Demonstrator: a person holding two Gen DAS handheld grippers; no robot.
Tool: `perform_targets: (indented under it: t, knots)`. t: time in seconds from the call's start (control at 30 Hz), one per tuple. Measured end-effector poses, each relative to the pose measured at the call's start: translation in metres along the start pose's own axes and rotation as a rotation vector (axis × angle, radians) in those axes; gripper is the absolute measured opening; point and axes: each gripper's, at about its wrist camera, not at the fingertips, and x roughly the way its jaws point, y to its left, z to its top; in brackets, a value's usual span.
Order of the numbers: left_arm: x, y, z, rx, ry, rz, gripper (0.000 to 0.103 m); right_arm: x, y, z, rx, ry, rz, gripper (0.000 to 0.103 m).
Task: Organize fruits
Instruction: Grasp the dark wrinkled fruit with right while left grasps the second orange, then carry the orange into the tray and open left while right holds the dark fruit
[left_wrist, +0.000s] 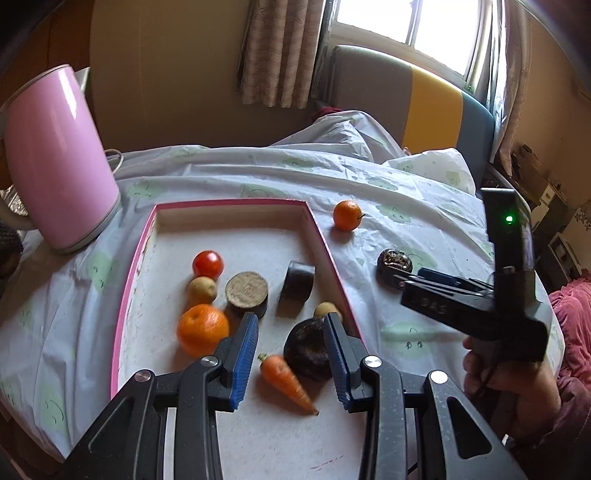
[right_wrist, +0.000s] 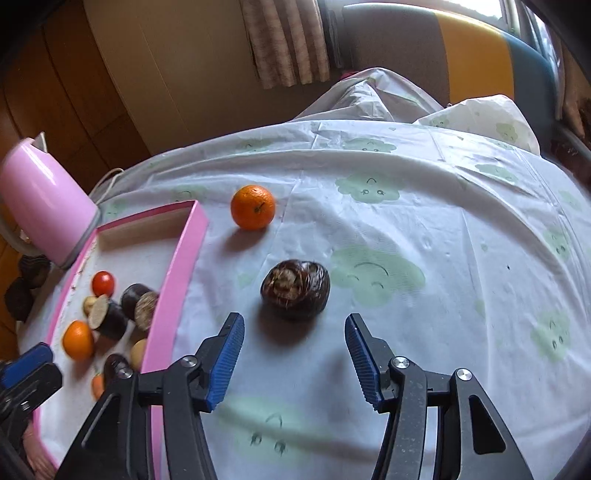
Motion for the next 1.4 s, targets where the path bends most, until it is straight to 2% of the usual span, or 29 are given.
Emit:
perform_targets:
  t: [0.07,0.1,0.13,0.2,0.47,0.63,0.87,1.17,1.2,1.33,1.4]
  knots:
    - [0.005,-0.004,0.007,0.004,0.007,-0.009,0.037,0.008,0.003,0.004,-0.026,0.006,-0.006,0.056]
    - [0.008,-0.006,0.01,0.006,0.011,-0.016,0.037,0.011,0.004,0.005,-0.035,0.012,-0.005,0.051]
    - [0.011,-0.008,0.014,0.012,0.013,-0.022,0.037,0.013,0.004,0.005,-0.042,0.016,-0.005,0.04]
    - [0.016,-0.014,0.022,0.027,0.019,-0.036,0.037,0.011,0.001,0.005,-0.043,0.011,0.003,0.04]
    - [0.046,-0.036,0.061,0.055,0.064,-0.131,0.037,-0.008,-0.036,-0.012,0.026,-0.02,-0.057,0.039]
    - [0.071,-0.053,0.083,0.086,0.088,-0.161,0.047,-0.011,-0.046,-0.016,0.029,-0.055,-0.073,0.039]
    - [0.107,-0.071,0.104,0.131,0.097,-0.111,0.047,-0.012,-0.053,-0.018,0.055,-0.073,-0.042,0.04]
    - [0.164,-0.077,0.111,0.141,0.173,-0.026,0.047,-0.011,-0.055,-0.019,0.069,-0.08,-0.024,0.04]
    - [0.17,-0.076,0.11,0.131,0.195,-0.008,0.04,-0.011,-0.055,-0.019,0.072,-0.081,-0.023,0.04]
    - [0.163,-0.075,0.104,0.122,0.185,-0.027,0.038,-0.01,-0.056,-0.019,0.078,-0.082,-0.015,0.04]
    - [0.148,-0.078,0.101,0.142,0.152,-0.019,0.038,-0.01,-0.057,-0.019,0.08,-0.082,-0.011,0.04]
